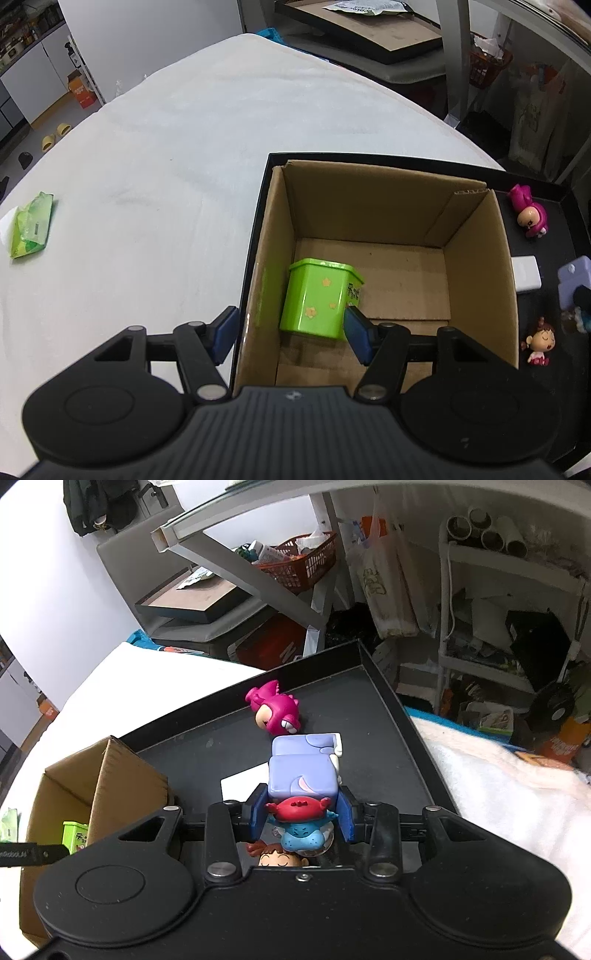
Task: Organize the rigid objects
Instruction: 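Carry the figurine with the right gripper and drop it into the box, then move the right gripper to the white charger plug and grasp it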
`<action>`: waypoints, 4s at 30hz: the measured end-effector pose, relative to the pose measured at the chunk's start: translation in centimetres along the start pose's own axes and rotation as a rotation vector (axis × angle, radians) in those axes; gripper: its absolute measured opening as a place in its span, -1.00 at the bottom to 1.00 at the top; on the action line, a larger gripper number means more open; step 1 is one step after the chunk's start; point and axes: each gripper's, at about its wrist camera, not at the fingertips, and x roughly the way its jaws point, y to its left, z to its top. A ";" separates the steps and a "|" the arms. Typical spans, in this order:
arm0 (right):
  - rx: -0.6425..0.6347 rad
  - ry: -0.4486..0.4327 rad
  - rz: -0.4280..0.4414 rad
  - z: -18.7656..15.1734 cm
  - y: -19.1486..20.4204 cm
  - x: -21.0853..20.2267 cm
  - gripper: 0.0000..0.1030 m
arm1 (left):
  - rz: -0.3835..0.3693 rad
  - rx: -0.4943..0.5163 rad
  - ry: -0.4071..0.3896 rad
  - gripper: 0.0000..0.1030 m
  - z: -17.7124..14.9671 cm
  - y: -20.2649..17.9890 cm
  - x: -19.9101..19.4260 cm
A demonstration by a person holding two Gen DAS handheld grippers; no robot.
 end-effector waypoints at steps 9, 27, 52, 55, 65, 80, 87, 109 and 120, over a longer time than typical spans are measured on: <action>-0.048 -0.026 -0.050 0.4 2.0 -1.9 -0.26 | -0.042 -0.023 -0.023 0.18 -0.5 1.4 0.6; -0.158 -0.082 -0.017 1.3 10.1 -5.1 -0.26 | -0.112 -0.096 -0.028 0.18 -1.6 3.9 0.7; -0.308 -0.049 0.017 -0.4 21.0 -4.3 -0.26 | -0.268 -0.230 -0.009 -0.23 -2.6 8.1 1.3; -0.326 -0.041 0.024 -0.8 22.1 -4.0 -0.26 | -0.307 -0.252 0.006 -0.48 -2.8 8.6 1.6; -0.354 -0.020 0.030 -1.1 24.6 -2.7 -0.24 | -0.352 -0.307 0.020 -0.64 -2.9 9.2 1.9; -0.399 -0.101 -0.003 -0.5 23.1 -5.6 0.29 | -0.348 -0.303 0.008 -0.62 -2.9 9.2 1.7; -0.380 -0.115 -0.037 -0.6 20.6 -6.5 0.47 | -0.335 -0.303 -0.001 -0.62 -3.0 9.0 1.4; -0.308 -0.127 -0.019 -0.4 11.8 -4.2 0.67 | -0.156 -0.153 -0.056 -0.56 -2.5 6.1 -0.1; -0.209 -0.125 -0.048 -0.7 6.4 -1.9 0.66 | -0.055 -0.090 -0.034 -0.20 -1.8 2.9 -0.8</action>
